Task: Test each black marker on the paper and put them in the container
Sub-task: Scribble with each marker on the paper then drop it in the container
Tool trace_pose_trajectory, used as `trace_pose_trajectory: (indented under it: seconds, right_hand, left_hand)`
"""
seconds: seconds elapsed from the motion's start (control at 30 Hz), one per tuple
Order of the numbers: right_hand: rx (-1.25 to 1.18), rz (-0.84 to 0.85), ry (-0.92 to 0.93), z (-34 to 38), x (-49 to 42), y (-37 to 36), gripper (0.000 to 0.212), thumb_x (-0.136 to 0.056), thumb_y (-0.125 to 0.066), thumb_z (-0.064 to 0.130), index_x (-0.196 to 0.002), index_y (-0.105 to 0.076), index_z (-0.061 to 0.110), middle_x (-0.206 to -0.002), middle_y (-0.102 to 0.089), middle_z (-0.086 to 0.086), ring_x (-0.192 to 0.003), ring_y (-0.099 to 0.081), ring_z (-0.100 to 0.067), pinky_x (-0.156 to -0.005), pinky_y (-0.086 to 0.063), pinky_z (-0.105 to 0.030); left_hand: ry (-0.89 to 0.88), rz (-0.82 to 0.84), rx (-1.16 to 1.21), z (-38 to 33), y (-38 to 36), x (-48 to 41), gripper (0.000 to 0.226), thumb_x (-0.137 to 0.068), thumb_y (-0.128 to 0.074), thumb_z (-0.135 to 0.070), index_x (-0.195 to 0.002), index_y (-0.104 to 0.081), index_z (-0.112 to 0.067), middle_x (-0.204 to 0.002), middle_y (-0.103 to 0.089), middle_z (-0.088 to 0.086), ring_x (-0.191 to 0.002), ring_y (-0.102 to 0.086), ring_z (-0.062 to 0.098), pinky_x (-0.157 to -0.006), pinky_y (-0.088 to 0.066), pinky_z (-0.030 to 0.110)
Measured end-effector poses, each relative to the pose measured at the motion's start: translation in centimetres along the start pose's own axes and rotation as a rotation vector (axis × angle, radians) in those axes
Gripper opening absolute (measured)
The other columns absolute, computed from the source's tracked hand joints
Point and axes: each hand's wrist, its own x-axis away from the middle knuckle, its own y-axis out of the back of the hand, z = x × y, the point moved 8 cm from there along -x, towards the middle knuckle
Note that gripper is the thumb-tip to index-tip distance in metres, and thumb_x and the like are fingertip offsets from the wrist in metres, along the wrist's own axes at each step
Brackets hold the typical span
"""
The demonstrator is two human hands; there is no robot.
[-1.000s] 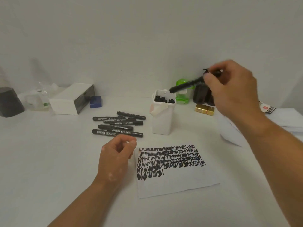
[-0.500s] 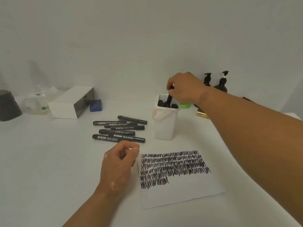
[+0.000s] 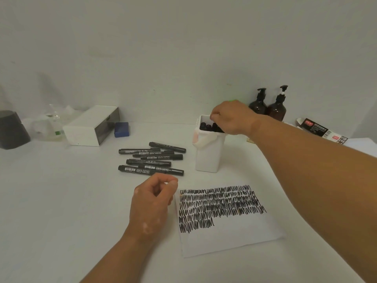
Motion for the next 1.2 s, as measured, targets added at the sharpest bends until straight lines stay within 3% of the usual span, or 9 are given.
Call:
trace_pose_trajectory:
  seconds: [0.13, 0.23, 0.3, 0.47, 0.67, 0.73, 0.83, 0.97, 1.2]
  right_hand:
    - [-0.295, -0.358, -0.026, -1.1, 3.8, 3.3, 0.018, -0.097, -0.054, 0.031, -0.097, -0.072, 0.027, -0.085, -0.070, 0.010, -0.081, -0.061, -0.014, -0.072, -0.043, -0.025]
    - [-0.448, -0.466, -0.006, -1.4, 9.3, 3.0, 0.007, -0.092, -0.066, 0.031, -0.087, -0.069, 0.036, -0.068, -0.062, 0.018, -0.065, -0.056, 0.006, -0.060, -0.034, -0.004]
    - [-0.516, -0.431, -0.031, -2.0, 12.8, 0.9, 0.008, -0.090, -0.070, 0.033, -0.083, -0.068, 0.036, -0.065, -0.062, 0.017, -0.065, -0.056, 0.009, -0.058, -0.035, -0.005]
    - [-0.666, -0.136, -0.131, -2.4, 18.7, -7.4, 0.008, -0.087, -0.077, 0.033, -0.082, -0.072, 0.037, -0.069, -0.069, 0.017, -0.065, -0.060, -0.002, -0.058, -0.043, -0.010]
    - [-0.756, -0.212, -0.123, -2.4, 20.2, -9.3, 0.012, -0.085, -0.075, 0.028, -0.083, -0.070, 0.038, -0.066, -0.064, 0.023, -0.057, -0.054, -0.003, -0.061, -0.041, -0.010]
    - [-0.772, -0.233, -0.116, -2.6, 20.3, -9.3, 0.013, -0.085, -0.075, 0.028, -0.082, -0.069, 0.039, -0.065, -0.064, 0.023, -0.057, -0.054, -0.004, -0.062, -0.042, -0.011]
    - [-0.801, -0.244, -0.110, -2.9, 20.4, -9.5, 0.014, -0.085, -0.076, 0.027, -0.082, -0.070, 0.039, -0.065, -0.065, 0.022, -0.059, -0.056, -0.004, -0.064, -0.044, -0.012]
    - [-0.844, -0.256, -0.131, -3.6, 20.1, -9.6, 0.014, -0.085, -0.077, 0.026, -0.084, -0.072, 0.038, -0.066, -0.066, 0.022, -0.062, -0.058, -0.004, -0.064, -0.044, -0.011]
    - [-0.888, -0.205, -0.152, -4.1, 20.0, -10.2, 0.014, -0.087, -0.075, 0.027, -0.085, -0.070, 0.040, -0.066, -0.066, 0.022, -0.058, -0.058, -0.002, -0.059, -0.042, -0.011]
  left_hand:
    - [0.005, 0.011, 0.009, 0.2, 0.0, 0.0, 0.015, -0.077, -0.067, -0.035, -0.081, -0.074, -0.022, -0.053, -0.052, -0.003, -0.052, -0.047, 0.008, -0.052, -0.039, 0.011]
    - [0.007, 0.030, 0.006, 0.2, -0.1, 0.0, 0.020, -0.074, -0.067, -0.041, -0.080, -0.073, -0.022, -0.054, -0.052, -0.005, -0.052, -0.047, 0.008, -0.052, -0.040, 0.012]
    - [0.006, 0.044, 0.003, 0.1, -0.3, 0.0, 0.026, -0.070, -0.067, -0.046, -0.080, -0.073, -0.023, -0.054, -0.052, -0.005, -0.053, -0.047, 0.009, -0.053, -0.040, 0.013]
    - [-0.006, 0.080, -0.055, -0.3, -0.6, 0.3, 0.027, -0.069, -0.066, -0.047, -0.081, -0.073, -0.023, -0.055, -0.053, -0.006, -0.054, -0.049, 0.008, -0.057, -0.042, 0.013]
    - [0.003, 0.069, -0.190, -0.4, -0.6, 0.8, 0.014, -0.072, -0.066, -0.038, -0.080, -0.073, -0.030, -0.066, -0.065, -0.009, -0.061, -0.054, 0.004, -0.061, -0.044, 0.014]
    - [-0.029, -0.024, -0.347, -0.5, 0.3, 0.3, 0.010, -0.078, -0.067, -0.027, -0.080, -0.072, -0.035, -0.071, -0.068, -0.011, -0.064, -0.058, 0.002, -0.062, -0.044, 0.013]
    - [-0.152, -0.108, -0.730, -1.2, 1.8, -1.7, 0.025, -0.086, -0.064, -0.008, -0.096, -0.069, -0.030, -0.095, -0.070, -0.007, -0.083, -0.061, 0.012, -0.078, -0.049, 0.028]
    - [-0.157, -0.021, -1.144, 0.0, 3.3, -5.1, 0.044, -0.087, -0.060, -0.005, -0.130, -0.063, -0.015, -0.134, -0.060, 0.009, -0.122, -0.052, 0.033, -0.099, -0.044, 0.043]
    - [-0.226, 0.132, -1.407, 1.3, 3.4, -6.4, 0.037, -0.095, -0.057, -0.025, -0.132, -0.059, -0.030, -0.131, -0.059, -0.002, -0.124, -0.049, 0.025, -0.105, -0.031, 0.046]
